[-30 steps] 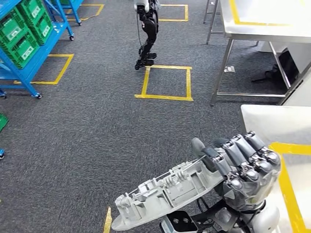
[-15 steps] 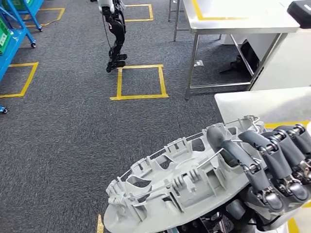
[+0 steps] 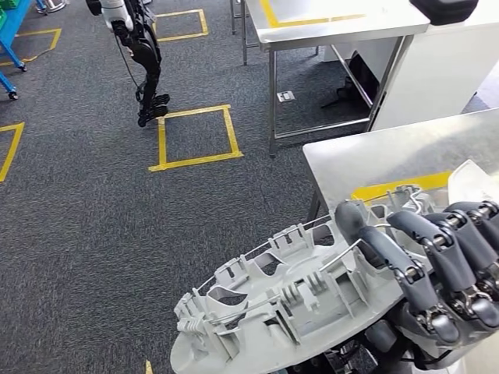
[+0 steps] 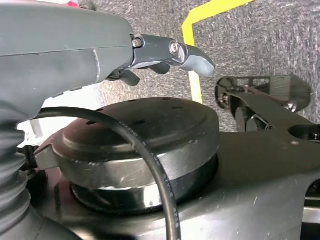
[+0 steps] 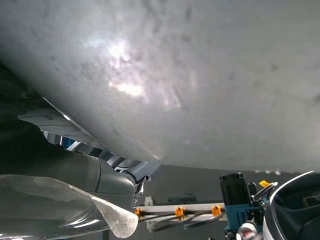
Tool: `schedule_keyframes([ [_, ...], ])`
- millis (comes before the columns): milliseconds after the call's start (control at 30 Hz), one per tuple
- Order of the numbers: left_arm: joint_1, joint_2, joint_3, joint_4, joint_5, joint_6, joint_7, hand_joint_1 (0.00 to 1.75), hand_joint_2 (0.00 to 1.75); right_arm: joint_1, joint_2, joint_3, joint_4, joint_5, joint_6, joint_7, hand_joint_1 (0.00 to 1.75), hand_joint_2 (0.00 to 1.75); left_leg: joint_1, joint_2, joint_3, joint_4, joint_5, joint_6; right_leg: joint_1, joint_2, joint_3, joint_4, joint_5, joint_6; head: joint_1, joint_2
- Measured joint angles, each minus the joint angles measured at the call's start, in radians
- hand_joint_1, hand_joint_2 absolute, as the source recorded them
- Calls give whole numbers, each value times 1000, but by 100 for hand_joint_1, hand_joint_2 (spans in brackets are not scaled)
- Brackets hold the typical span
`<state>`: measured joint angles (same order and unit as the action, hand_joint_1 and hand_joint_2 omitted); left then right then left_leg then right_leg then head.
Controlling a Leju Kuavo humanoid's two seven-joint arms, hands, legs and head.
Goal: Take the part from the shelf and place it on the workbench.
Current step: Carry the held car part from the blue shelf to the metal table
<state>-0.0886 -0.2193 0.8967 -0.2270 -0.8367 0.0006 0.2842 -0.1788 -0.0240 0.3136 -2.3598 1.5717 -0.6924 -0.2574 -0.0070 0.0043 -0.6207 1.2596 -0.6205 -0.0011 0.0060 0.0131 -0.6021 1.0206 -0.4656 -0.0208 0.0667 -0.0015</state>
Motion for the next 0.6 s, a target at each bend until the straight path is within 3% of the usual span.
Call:
schedule_keyframes([
  [67, 3, 0, 0, 0, -2, 0, 0, 0, 175, 0, 0, -1, 0, 0, 0, 0, 175, 175, -5, -6, 49, -126, 81, 15, 2, 10, 4, 0, -1, 0, 0, 0],
  [100, 5, 0, 0, 0, -3, -1, 0, 0, 175, 0, 0, -1, 0, 0, 0, 0, 175, 175, -8, -9, 69, -182, 106, 21, 3, 14, 1, 2, 0, 2, 0, 0],
  [133, 7, 1, 0, 0, -3, -1, 0, 0, 175, 0, 0, -2, 0, 0, 0, 0, 175, 175, -10, -13, 80, -223, 117, 24, 3, 17, -5, 4, 1, 4, 0, 0],
  [167, 8, 1, -1, 0, -4, -2, 0, 0, 175, 1, 0, -3, 0, 0, 0, 0, 175, 175, -11, -15, 83, -242, 116, 20, 3, 19, -12, 5, 3, 6, 0, 0],
  [267, 9, 0, -1, 0, -4, -6, 0, 0, 175, 2, 0, -4, 0, -1, 0, 0, 175, 175, -11, -16, 80, -256, 115, 5, 2, 17, -21, 6, 7, 6, 1, 0],
  [600, 9, -1, -1, 0, -6, -8, 0, 0, 175, 3, 0, -5, 0, -1, 0, -2, 175, 175, -14, -17, 81, -255, 116, 14, -2, 17, -16, -2, 13, 16, 0, 0],
])
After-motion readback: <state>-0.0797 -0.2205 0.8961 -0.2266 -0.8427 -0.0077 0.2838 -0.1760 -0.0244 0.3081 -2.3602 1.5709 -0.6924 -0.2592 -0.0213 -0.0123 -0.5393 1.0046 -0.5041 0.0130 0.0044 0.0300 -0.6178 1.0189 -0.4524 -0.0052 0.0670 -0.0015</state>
